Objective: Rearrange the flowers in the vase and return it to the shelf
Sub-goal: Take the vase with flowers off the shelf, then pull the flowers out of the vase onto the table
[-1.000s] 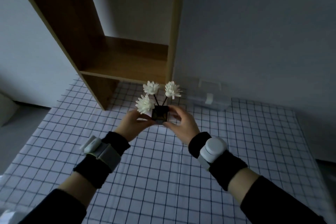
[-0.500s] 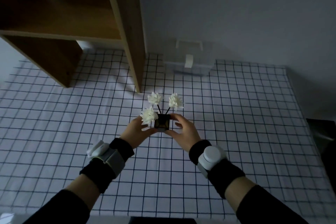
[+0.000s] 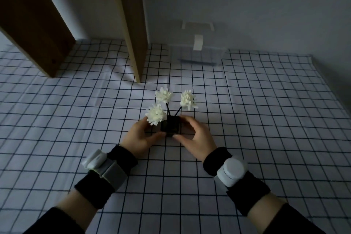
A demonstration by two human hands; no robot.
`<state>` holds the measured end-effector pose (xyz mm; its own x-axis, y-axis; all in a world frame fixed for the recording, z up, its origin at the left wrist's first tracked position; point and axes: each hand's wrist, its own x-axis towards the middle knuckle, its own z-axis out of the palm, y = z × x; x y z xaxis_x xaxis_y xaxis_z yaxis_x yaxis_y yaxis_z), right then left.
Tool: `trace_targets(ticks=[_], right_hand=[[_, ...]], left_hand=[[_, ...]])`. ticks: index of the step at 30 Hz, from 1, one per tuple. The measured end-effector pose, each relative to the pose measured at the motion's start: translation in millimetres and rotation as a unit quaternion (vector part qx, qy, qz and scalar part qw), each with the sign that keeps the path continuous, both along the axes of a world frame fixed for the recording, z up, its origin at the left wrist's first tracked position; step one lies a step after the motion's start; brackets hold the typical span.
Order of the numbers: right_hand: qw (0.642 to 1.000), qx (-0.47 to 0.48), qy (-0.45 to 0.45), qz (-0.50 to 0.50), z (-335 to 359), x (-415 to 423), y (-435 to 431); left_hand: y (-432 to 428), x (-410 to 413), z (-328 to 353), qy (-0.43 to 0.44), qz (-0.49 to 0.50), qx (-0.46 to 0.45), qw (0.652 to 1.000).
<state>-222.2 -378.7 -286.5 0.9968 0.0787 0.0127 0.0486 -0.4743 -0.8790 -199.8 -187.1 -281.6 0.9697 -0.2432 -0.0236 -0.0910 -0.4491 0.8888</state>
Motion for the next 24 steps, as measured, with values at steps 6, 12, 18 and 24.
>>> trace_targets(ticks=[6, 12, 18, 24], right_hand=[[0.999, 0.003, -0.034, -0.01, -5, -11, 1], [0.999, 0.001, -0.053, -0.013, -2, -24, 2], [0.998, -0.004, -0.058, -0.017, -2, -26, 4], [0.998, 0.036, -0.05, -0.027, 0, -26, 5]], left_hand=[[-4, -12, 1, -0.044, -0.019, 0.004, 0.999], [-10, -33, 6, -0.046, -0.018, -0.02, 0.999], [-10, -36, 4, -0.056, -0.013, -0.018, 0.998], [-9, -32, 1, -0.058, -0.012, -0.026, 0.998]])
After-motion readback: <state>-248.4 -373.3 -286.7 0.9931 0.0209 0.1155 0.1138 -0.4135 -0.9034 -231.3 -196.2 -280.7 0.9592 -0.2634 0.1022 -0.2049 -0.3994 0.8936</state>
